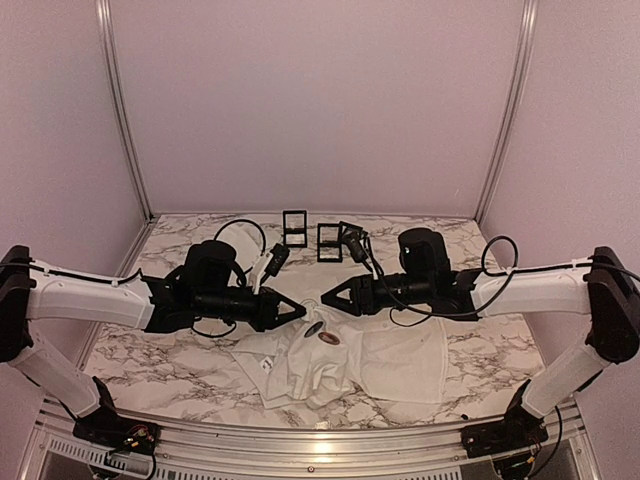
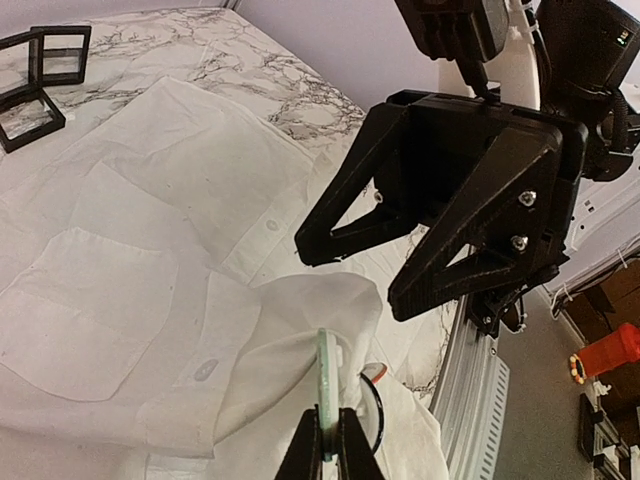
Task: Remove the brooch from the garment
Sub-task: Remove the brooch from the flattened clothing.
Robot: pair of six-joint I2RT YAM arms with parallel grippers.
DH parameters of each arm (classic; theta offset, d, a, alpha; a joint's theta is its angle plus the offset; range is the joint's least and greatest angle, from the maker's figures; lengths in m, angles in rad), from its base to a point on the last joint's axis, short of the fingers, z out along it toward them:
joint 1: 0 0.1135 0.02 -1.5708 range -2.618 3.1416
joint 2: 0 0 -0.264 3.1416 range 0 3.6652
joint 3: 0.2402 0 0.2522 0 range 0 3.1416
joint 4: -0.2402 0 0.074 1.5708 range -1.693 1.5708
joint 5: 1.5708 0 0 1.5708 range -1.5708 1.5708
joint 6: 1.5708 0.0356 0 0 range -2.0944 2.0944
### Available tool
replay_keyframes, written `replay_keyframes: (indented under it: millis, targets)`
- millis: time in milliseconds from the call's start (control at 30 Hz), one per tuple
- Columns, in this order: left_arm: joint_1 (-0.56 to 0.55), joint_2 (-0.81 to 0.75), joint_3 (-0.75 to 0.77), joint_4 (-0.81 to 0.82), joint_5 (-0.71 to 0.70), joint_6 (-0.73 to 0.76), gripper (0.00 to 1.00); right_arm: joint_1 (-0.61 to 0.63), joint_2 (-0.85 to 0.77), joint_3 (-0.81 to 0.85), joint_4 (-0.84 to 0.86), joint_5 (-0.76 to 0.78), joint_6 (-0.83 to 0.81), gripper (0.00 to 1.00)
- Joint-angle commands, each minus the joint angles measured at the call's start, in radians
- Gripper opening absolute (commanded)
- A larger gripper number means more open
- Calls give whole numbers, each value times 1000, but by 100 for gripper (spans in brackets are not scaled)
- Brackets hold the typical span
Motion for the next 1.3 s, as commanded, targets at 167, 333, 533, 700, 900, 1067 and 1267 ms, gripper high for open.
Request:
replay_keyframes:
  millis: [167,333,533,700,900,1067,1267]
  targets:
    - [18,-6,47,-134,28,44,0,51,2,82,-159,106,-116,41]
    - [19,-16,67,-261,23,87,0,64,15,89,-163,116,-121,39]
    - [18,-57,73,-401,-12,138,0,65,11,98,-177,143,-125,38]
    - [21,-116,61,-449,-68,139,0,67,19,105,-200,214,-121,34]
    - [51,-197,60,-431,-124,89,0,144,92,144,-255,310,-132,29]
    - [89,-238,66,-360,-121,20,0,223,172,150,-217,316,-95,27]
    - [128,-242,67,-201,-88,-98,0,270,215,180,-189,332,-39,24]
